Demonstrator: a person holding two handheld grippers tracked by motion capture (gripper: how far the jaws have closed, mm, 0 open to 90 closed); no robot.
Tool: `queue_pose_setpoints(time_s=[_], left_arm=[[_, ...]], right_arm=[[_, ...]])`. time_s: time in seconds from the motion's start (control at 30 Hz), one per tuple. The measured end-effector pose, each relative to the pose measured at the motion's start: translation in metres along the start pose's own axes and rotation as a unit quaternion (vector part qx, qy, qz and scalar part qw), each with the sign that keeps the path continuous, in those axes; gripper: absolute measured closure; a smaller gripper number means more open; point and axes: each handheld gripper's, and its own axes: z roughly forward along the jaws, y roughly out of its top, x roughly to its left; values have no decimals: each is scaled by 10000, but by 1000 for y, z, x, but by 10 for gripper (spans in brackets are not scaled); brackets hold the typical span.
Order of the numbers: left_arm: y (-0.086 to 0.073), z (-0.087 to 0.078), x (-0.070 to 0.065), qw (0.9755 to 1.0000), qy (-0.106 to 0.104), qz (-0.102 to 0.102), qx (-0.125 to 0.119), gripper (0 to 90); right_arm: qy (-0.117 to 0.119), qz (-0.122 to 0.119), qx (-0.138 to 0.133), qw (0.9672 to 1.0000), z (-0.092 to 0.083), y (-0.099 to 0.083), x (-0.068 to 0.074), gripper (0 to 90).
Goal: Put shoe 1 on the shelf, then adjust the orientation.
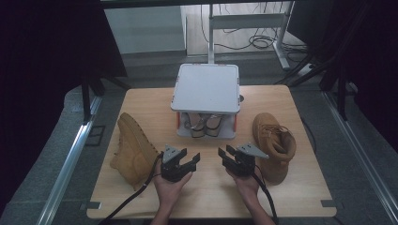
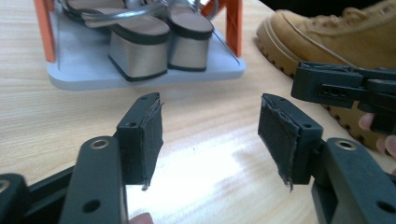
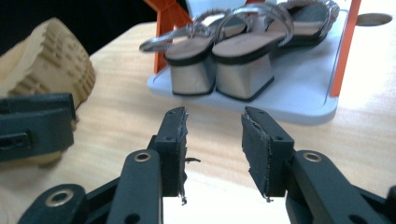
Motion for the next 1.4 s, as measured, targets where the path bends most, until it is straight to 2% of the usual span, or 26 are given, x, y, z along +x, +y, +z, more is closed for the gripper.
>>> queue_pose_setpoints(time_s=[0.13,0.37,0.4,0.47,0.6,0.7,0.87,0.93,0.97,1.03,1.13,1.2,1.27,1.4], left_arm=[[2,-5,3,9999,-65,75,64,367],[13,-21,6,9998,-81,142,76,318],[15,-25,6,9997,-41,223,70,315],[20,-32,6,9984,201,519,59,313],[32,-51,14,9981,234,558,-98,331],[37,-65,20,9982,165,534,-218,356],[38,-82,29,9978,201,535,-330,447],[36,-88,34,9978,199,532,-331,528],[36,-92,36,9976,195,580,-327,604],[34,-100,41,9967,277,689,-328,675],[31,-115,54,9968,367,601,-380,745],[28,-125,64,9966,478,535,-411,793],[23,-137,73,9947,728,544,-471,833],[11,-158,90,9934,903,423,-562,862]], right_arm=[[9,-98,75,9999,-8,-4,-1,570],[12,-103,63,9999,-16,-6,-4,549],[23,-102,61,9999,-17,-5,-4,548],[32,-118,38,9999,-19,-5,-4,547],[-3,-116,46,9999,-20,-7,-4,547],[-54,-176,59,9998,-21,-8,-4,547],[-85,-162,66,9998,-22,-9,-4,547],[-104,-147,39,9998,-24,-8,-6,548],[-113,-148,18,9998,-25,-7,-7,548],[-130,-114,-24,9998,-28,-5,-9,549],[-149,-48,-75,9998,-30,-3,-11,550],[-153,-50,-69,9998,-31,-3,-11,550],[-162,-48,-73,9998,-30,-3,-11,550],[-172,-53,-69,9998,-29,-3,-10,550]])
